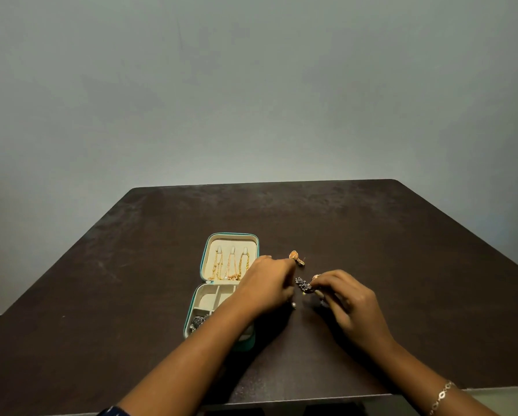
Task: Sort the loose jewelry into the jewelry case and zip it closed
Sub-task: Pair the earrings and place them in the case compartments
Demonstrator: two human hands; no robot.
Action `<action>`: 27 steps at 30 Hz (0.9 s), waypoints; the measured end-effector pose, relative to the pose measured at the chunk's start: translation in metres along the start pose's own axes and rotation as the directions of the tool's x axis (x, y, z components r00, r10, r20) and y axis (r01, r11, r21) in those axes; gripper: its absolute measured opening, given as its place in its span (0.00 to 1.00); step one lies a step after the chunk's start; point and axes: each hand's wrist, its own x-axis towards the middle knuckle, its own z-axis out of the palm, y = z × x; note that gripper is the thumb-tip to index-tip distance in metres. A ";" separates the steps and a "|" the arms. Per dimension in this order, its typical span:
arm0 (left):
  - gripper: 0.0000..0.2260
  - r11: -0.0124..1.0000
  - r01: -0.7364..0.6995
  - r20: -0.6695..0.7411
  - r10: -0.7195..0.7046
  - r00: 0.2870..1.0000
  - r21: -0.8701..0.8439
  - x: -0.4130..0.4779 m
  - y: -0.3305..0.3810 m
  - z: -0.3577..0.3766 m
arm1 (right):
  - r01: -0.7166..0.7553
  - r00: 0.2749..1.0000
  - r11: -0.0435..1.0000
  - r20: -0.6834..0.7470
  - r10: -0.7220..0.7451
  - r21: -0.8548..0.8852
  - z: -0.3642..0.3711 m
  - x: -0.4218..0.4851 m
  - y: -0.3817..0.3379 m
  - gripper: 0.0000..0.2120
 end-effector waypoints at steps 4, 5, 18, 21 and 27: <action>0.04 0.966 0.022 -0.032 -0.031 0.999 -0.258 -0.003 0.003 -0.005 | -0.041 0.999 0.998 0.007 0.040 0.048 -0.001 0.001 0.000 0.05; 0.06 0.950 0.023 -0.037 -0.036 0.999 -0.313 -0.003 0.004 -0.006 | -0.051 0.999 0.997 0.004 0.051 0.062 -0.001 0.002 0.000 0.06; 0.06 0.443 0.001 0.004 0.006 1.000 -0.896 -0.043 0.003 -0.033 | -0.361 0.920 0.776 0.062 0.387 0.517 -0.002 0.007 0.011 0.06; 0.06 0.390 0.028 0.018 -0.028 0.999 -0.921 -0.050 -0.002 -0.036 | -0.368 0.911 0.740 0.058 0.409 0.562 -0.005 0.009 0.007 0.04; 0.11 0.352 0.002 -0.023 -0.065 0.998 -0.936 -0.058 -0.001 -0.034 | -0.374 0.910 0.741 0.064 0.410 0.558 -0.006 0.010 0.002 0.10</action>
